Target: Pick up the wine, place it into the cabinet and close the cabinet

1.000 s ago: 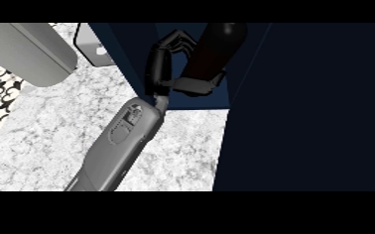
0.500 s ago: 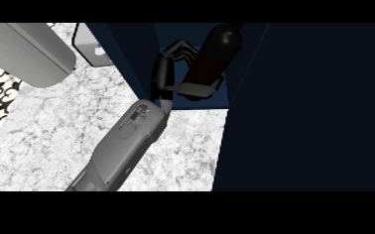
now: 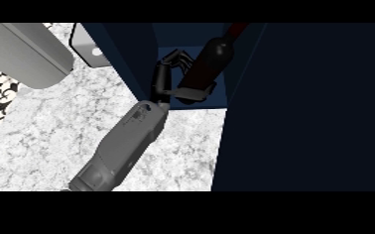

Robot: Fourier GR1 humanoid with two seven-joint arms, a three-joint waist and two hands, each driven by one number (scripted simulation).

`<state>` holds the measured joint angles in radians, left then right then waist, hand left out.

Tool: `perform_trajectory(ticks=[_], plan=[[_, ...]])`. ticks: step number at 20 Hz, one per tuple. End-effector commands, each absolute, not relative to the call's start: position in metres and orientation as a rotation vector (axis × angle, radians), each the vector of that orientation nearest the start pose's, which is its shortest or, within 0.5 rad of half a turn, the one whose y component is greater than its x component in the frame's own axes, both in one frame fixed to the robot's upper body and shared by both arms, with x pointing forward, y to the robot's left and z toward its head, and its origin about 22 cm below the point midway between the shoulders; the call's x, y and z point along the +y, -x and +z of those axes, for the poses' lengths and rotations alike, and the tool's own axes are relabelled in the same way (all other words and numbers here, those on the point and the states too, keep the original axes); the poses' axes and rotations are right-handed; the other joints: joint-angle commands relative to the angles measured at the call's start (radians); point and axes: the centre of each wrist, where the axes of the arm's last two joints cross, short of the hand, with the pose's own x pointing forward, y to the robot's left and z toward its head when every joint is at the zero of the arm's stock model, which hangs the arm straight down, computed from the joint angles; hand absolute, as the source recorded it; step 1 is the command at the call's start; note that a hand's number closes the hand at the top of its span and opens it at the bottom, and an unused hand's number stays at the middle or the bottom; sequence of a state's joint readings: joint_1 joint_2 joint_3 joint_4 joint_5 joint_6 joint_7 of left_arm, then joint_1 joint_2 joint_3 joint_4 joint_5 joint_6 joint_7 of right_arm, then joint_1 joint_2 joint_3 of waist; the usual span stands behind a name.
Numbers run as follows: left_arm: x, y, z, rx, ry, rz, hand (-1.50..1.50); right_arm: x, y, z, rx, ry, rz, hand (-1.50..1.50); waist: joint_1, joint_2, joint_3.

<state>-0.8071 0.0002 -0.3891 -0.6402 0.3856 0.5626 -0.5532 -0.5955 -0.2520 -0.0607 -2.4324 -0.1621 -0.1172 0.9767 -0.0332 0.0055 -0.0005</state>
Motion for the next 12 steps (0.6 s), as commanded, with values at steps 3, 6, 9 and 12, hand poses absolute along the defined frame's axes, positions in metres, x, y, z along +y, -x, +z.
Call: perform_trajectory(ticks=[3, 6, 9, 12], plan=[[0.086, -0.374, -0.014, -1.909, -0.178, -0.093, 1.5, -0.21, -0.157, 0.274, -1.988, -0.191, 0.271, -1.5, -0.002, 0.001, 0.0], [0.082, -0.388, 0.003, -1.893, -0.131, -0.059, 1.5, -0.214, -0.156, 0.287, -1.993, -0.186, 0.272, -1.5, -0.002, -0.001, 0.0], [0.098, -0.396, -0.004, -1.897, -0.145, 0.013, 1.5, -0.208, -0.149, 0.287, -1.964, -0.19, 0.277, -1.5, -0.007, 0.001, -0.001], [0.106, -0.39, -0.018, -1.88, -0.107, 0.076, 1.5, -0.207, -0.145, 0.278, -1.979, -0.214, 0.27, -1.5, -0.017, 0.004, -0.001]])
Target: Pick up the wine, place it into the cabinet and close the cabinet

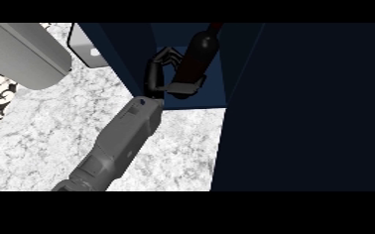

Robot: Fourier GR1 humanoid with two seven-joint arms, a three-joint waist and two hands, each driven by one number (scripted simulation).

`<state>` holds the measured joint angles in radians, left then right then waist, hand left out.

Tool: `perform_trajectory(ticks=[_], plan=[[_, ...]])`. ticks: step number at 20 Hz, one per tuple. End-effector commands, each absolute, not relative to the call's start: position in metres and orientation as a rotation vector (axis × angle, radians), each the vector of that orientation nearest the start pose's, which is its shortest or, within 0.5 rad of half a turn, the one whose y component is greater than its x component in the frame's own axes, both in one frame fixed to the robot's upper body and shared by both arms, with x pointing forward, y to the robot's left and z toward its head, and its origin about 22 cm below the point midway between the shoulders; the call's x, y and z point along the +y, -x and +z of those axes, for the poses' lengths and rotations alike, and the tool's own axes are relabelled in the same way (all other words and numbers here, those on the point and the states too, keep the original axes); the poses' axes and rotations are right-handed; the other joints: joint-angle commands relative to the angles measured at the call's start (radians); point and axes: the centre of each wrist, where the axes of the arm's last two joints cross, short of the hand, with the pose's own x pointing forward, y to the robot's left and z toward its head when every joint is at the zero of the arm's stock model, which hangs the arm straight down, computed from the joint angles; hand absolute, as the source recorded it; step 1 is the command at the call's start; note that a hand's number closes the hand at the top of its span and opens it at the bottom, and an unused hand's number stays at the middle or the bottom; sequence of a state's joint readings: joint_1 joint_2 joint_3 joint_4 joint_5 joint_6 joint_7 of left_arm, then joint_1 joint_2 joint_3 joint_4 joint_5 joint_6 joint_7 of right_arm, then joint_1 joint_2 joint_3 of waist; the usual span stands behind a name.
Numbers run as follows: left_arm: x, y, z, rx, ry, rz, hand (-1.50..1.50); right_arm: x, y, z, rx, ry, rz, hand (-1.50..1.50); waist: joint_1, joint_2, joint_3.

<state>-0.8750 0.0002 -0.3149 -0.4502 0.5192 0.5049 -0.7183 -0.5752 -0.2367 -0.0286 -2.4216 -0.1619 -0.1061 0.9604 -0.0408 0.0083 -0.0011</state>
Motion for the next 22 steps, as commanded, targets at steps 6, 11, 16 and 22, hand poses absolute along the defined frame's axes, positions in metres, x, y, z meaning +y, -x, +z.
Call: perform_trajectory(ticks=[6, 11, 16, 22], plan=[[0.102, -0.404, -0.005, -1.847, -0.16, 0.059, 1.5, -0.204, -0.167, 0.279, -1.993, -0.233, 0.273, -1.5, -0.009, 0.004, 0.0], [0.107, -0.412, 0.0, -1.853, -0.163, 0.066, 1.5, -0.198, -0.169, 0.286, -1.98, -0.221, 0.267, -1.5, -0.015, 0.008, -0.001], [0.099, -0.428, 0.028, -1.861, -0.32, 0.039, 1.5, -0.205, -0.17, 0.289, -1.985, -0.242, 0.285, -1.5, -0.023, 0.011, 0.001], [0.125, -0.424, 0.01, -1.811, -0.396, -0.005, 1.5, -0.201, -0.161, 0.285, -1.993, -0.258, 0.315, -1.5, -0.045, 0.021, 0.0]])
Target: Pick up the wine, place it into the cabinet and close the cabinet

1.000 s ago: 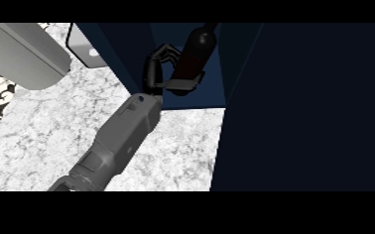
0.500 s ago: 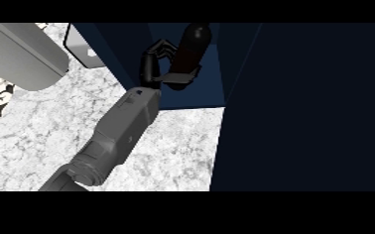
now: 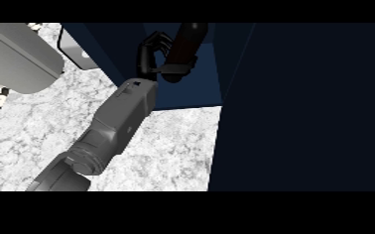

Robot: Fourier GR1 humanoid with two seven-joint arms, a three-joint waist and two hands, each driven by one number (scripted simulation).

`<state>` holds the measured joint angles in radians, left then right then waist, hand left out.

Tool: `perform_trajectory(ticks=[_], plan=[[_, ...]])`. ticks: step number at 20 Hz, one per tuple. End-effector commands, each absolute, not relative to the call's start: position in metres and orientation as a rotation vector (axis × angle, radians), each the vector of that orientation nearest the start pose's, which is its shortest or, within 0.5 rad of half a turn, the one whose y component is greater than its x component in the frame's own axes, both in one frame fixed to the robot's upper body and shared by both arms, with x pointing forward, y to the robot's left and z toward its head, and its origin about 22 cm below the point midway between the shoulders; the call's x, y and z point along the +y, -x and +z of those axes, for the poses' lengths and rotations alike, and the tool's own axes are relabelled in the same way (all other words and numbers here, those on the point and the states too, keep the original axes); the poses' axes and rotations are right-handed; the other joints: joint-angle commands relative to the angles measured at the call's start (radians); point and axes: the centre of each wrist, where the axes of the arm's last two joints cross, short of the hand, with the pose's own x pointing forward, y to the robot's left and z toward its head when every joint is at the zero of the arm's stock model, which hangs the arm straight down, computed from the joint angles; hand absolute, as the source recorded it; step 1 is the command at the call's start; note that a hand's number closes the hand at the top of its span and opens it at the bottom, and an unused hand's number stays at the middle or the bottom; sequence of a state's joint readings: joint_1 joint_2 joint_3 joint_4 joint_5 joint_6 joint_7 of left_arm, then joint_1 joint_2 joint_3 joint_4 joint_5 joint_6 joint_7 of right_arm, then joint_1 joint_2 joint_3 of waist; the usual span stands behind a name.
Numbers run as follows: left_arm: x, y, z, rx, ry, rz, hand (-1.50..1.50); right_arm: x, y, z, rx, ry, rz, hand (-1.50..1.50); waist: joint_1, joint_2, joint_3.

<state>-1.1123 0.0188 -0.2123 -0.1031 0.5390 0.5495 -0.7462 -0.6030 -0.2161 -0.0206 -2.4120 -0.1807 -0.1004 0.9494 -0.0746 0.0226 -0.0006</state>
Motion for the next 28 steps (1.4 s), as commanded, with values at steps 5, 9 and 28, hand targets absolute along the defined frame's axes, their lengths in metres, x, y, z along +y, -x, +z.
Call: perform_trajectory(ticks=[5, 9, 28], plan=[[0.116, -0.43, 0.022, -1.784, -0.422, -0.015, 1.5, -0.194, -0.164, 0.29, -2.008, -0.267, 0.301, -1.5, -0.013, 0.007, -0.002], [0.131, -0.421, 0.002, -1.729, -0.466, -0.021, 1.5, -0.203, -0.163, 0.289, -2.017, -0.256, 0.314, -1.5, -0.022, 0.012, -0.001], [0.131, -0.394, -0.038, -1.636, -0.096, 0.264, 1.5, -0.189, -0.173, 0.289, -1.996, -0.309, 0.328, -1.5, -0.064, 0.012, -0.004]])
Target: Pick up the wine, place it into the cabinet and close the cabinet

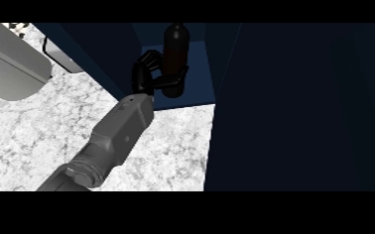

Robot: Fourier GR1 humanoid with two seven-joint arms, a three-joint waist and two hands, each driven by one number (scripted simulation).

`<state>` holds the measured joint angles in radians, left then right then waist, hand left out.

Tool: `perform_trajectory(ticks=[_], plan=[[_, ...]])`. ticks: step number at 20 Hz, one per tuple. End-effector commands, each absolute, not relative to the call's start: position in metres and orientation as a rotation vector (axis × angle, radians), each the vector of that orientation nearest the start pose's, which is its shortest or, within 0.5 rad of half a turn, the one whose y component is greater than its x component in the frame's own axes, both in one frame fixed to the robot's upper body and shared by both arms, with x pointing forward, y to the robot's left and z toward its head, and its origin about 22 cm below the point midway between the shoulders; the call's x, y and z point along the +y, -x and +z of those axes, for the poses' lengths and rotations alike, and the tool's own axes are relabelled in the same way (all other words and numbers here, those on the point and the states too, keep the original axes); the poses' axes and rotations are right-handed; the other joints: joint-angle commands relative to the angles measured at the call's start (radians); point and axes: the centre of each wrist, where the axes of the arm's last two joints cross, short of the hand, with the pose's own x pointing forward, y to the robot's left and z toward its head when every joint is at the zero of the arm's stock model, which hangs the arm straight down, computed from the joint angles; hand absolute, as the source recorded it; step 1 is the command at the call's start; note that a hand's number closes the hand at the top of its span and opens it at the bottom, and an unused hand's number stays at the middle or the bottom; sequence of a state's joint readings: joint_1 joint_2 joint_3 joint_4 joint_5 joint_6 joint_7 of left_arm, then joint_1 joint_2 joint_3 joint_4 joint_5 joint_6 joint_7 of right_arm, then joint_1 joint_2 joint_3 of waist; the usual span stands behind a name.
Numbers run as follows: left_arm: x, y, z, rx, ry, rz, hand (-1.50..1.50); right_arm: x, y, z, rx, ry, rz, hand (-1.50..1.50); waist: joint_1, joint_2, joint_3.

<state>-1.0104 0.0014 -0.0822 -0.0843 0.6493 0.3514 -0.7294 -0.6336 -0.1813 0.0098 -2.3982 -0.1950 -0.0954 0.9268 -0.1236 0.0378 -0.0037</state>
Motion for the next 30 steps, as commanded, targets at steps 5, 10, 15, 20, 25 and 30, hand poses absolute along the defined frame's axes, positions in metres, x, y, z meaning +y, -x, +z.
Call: perform_trajectory(ticks=[5, 10, 15, 20, 25, 30], plan=[[0.138, -0.382, -0.055, -1.596, -0.064, 0.298, 1.5, -0.188, -0.18, 0.29, -2.017, -0.324, 0.318, -1.5, -0.021, -0.003, 0.0], [0.143, -0.375, -0.066, -1.579, -0.099, 0.283, 1.5, -0.187, -0.179, 0.281, -2.017, -0.325, 0.33, -1.5, -0.033, -0.001, -0.001], [0.148, -0.365, -0.077, -1.564, -0.129, 0.289, 1.5, -0.186, -0.173, 0.283, -2.021, -0.383, 0.33, -1.5, -0.065, 0.002, -0.002], [0.142, -0.372, -0.068, -1.586, -0.159, 0.26, 1.5, -0.19, -0.182, 0.283, -1.998, -0.349, 0.357, -1.5, -0.064, 0.006, -0.001], [0.137, -0.378, -0.059, -1.609, -0.15, 0.272, 1.5, -0.193, -0.18, 0.281, -2.012, -0.36, 0.33, -1.5, -0.063, 0.004, 0.0], [0.13, -0.388, -0.045, -1.602, -0.158, 0.301, 1.5, -0.191, -0.173, 0.283, -1.999, -0.367, 0.345, -1.5, -0.069, 0.003, -0.001]])
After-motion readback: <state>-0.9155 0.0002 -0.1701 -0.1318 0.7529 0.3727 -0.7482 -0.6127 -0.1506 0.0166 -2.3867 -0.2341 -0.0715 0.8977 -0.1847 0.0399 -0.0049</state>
